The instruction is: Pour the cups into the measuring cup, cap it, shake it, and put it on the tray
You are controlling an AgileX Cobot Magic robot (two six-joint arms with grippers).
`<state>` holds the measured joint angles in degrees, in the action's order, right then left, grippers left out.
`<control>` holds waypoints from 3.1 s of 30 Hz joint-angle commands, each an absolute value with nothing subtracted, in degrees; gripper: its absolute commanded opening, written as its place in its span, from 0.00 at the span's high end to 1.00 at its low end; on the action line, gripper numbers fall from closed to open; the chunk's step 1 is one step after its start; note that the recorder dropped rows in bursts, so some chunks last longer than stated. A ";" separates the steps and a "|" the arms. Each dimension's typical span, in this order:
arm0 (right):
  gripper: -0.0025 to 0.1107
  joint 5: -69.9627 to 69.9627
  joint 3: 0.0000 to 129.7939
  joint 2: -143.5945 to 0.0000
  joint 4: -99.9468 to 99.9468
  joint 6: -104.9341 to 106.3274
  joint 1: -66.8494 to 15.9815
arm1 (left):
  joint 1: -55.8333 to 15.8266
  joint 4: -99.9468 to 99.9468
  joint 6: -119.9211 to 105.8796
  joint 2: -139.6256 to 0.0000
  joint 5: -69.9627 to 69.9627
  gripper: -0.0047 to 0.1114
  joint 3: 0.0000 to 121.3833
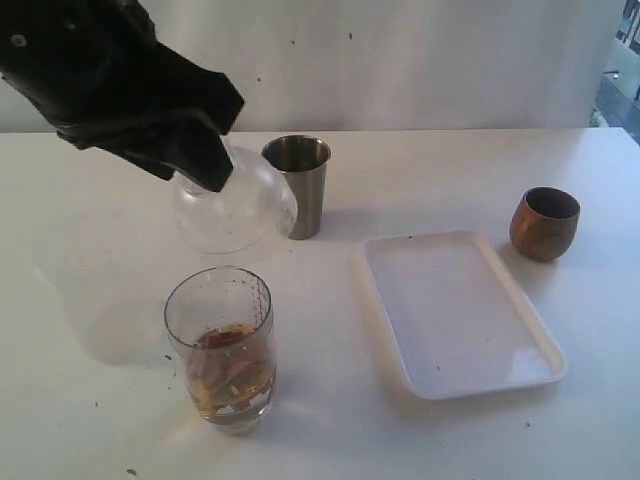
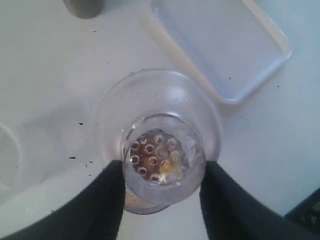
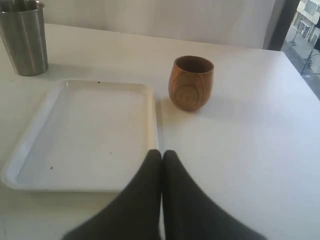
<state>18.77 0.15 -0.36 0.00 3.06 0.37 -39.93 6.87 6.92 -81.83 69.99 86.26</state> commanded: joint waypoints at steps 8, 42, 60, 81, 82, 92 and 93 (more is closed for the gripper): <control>0.98 18.31 0.00 0.00 0.00 2.73 0.60 | -45.31 -0.99 12.16 -78.02 69.96 0.96 75.88; 0.98 18.34 0.00 0.00 0.00 2.73 0.60 | -45.31 -0.86 8.81 -82.26 64.17 0.96 74.74; 0.98 18.34 0.00 0.00 0.00 2.73 0.60 | -45.31 -0.30 4.24 -82.65 66.98 0.96 74.74; 0.98 18.34 0.00 0.00 0.00 2.73 0.60 | -45.31 -0.39 3.18 -82.66 63.67 0.40 76.46; 0.98 18.34 0.00 0.00 0.00 2.73 0.60 | -45.31 -0.39 2.71 -82.66 63.56 0.40 77.28; 0.98 18.34 0.00 0.00 0.00 2.73 0.60 | -45.31 -0.51 0.68 -82.66 65.59 0.69 84.29; 0.98 18.34 0.00 0.00 0.00 2.73 0.60 | -45.31 -0.51 0.00 -82.66 66.38 0.76 84.29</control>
<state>18.77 0.15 -0.36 0.00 2.96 0.37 -45.09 -0.31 1.23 -82.77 64.42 83.58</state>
